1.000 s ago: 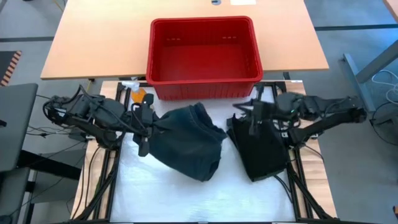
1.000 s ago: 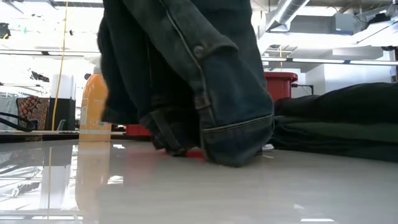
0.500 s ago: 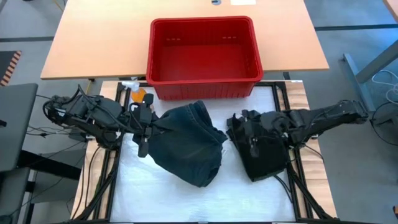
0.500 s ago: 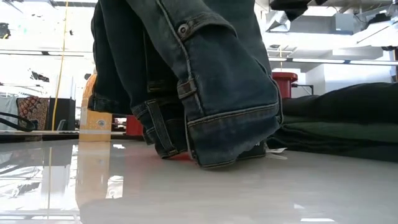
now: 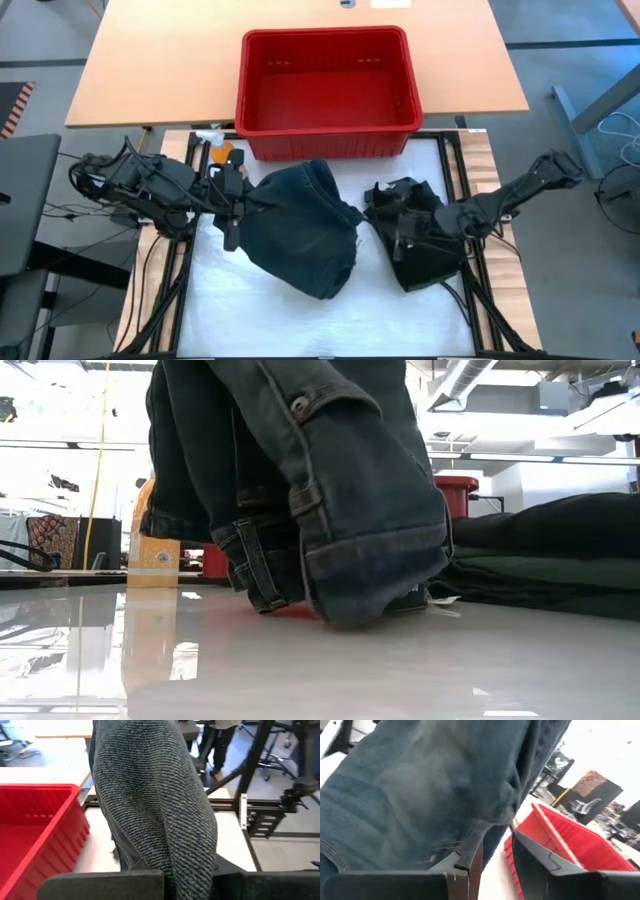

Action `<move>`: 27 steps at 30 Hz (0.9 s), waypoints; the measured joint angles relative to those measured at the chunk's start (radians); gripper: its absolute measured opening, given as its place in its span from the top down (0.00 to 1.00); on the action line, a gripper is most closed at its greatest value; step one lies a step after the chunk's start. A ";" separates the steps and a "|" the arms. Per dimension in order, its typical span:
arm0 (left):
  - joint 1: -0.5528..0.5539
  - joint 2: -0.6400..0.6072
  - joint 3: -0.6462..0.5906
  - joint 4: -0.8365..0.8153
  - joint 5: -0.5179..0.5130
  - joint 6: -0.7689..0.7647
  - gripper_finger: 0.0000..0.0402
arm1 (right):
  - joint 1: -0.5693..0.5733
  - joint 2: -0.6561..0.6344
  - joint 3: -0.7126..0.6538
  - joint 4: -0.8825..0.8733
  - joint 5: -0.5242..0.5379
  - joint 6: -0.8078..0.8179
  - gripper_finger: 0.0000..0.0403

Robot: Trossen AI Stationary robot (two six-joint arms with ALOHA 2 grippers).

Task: Fold laundry
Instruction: Fold the dark blue jeans

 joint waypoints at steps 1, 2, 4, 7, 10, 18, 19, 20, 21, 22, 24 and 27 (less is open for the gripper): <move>0.002 -0.002 0.000 -0.002 -0.010 0.001 0.98 | 0.020 0.000 0.000 0.001 0.053 -0.022 0.67; 0.005 -0.004 0.000 -0.003 -0.017 0.001 0.98 | 0.036 0.000 0.000 0.004 0.084 -0.028 0.68; 0.015 -0.006 0.000 -0.001 -0.023 0.000 0.98 | 0.055 0.000 0.000 0.014 0.111 -0.013 0.68; 0.019 -0.006 0.000 -0.002 -0.027 0.000 0.98 | 0.081 0.000 0.000 0.053 0.140 0.005 0.68; 0.019 -0.006 0.000 -0.002 -0.038 0.000 0.98 | 0.099 0.016 0.000 0.135 0.164 -0.022 0.68; 0.019 -0.006 0.000 -0.001 -0.041 -0.011 0.98 | 0.082 0.113 0.001 0.392 0.158 -0.256 0.68; 0.019 -0.006 0.000 -0.001 -0.040 -0.011 0.98 | 0.077 0.126 0.004 0.414 0.140 -0.275 0.68; 0.019 -0.005 0.000 -0.001 -0.040 -0.011 0.98 | 0.073 0.137 0.009 0.426 0.127 -0.292 0.68; 0.019 -0.005 0.000 -0.001 -0.040 -0.011 0.98 | 0.069 0.147 0.016 0.432 0.123 -0.301 0.68; 0.019 -0.005 0.000 -0.001 -0.040 -0.011 0.98 | 0.065 0.154 0.023 0.433 0.124 -0.308 0.68; 0.019 -0.005 0.000 -0.001 -0.040 -0.011 0.98 | 0.064 0.169 0.037 0.435 0.128 -0.329 0.68; 0.019 -0.005 0.000 -0.001 -0.040 -0.006 0.98 | 0.066 0.193 0.051 0.424 0.135 -0.359 0.64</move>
